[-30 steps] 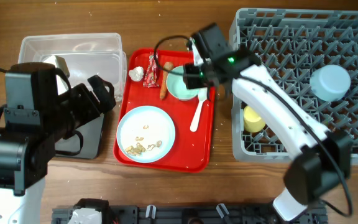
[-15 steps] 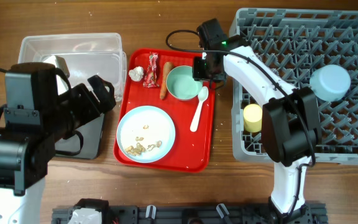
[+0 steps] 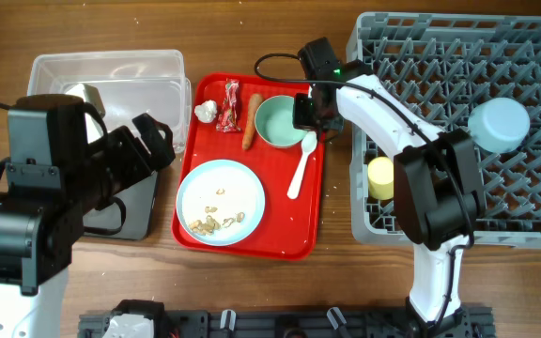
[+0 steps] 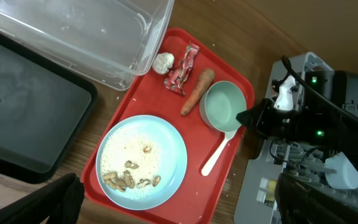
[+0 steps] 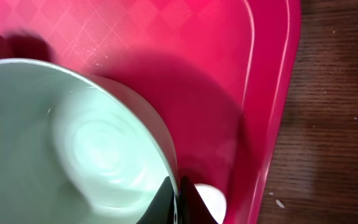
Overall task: Sort waste into correct bins and load items into the dishwasher rack
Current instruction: 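Move the right gripper to the mint bowl and grasp its rim, then lift the mint bowl with the right gripper into the dish rack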
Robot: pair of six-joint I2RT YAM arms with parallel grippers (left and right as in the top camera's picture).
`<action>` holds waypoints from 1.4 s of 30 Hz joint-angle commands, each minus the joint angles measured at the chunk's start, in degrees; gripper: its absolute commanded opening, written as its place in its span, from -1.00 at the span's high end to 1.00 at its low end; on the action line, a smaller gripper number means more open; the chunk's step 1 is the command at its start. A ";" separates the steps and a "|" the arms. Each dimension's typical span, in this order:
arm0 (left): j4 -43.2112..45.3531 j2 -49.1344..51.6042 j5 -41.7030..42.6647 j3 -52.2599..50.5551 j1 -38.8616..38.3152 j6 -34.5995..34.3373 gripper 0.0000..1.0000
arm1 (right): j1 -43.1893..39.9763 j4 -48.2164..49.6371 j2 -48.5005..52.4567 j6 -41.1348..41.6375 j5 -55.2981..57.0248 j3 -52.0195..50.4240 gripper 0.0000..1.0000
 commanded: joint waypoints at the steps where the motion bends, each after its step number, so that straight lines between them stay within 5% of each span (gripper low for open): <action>1: 0.17 -0.02 -0.17 0.28 0.37 0.07 -1.00 | 0.17 -0.76 -3.43 -0.46 1.77 0.96 0.91; 11: 0.17 -0.02 -0.17 0.28 0.37 0.07 -1.00 | -0.79 -3.74 -34.14 -2.69 17.90 0.96 0.91; 17: 0.17 -0.02 -0.17 0.28 0.37 0.07 -1.00 | -5.79 -17.84 -43.50 4.90 48.94 0.94 0.91; 21: 0.17 -0.02 -0.17 0.28 0.37 0.07 -1.00 | -16.96 -27.12 -42.01 9.68 51.65 -0.87 0.92; 25: 0.17 -0.02 -0.17 0.28 0.37 0.07 -1.00 | -21.94 -26.47 -39.50 9.51 49.16 -3.19 0.91; 36: 0.17 -0.02 -0.17 0.28 0.37 0.07 -1.00 | -22.34 -24.28 -20.90 7.10 59.49 -4.20 0.91; 42: 0.17 -0.02 -0.17 0.28 0.37 0.07 -1.00 | -22.34 -22.34 -18.64 7.06 61.24 -4.20 0.91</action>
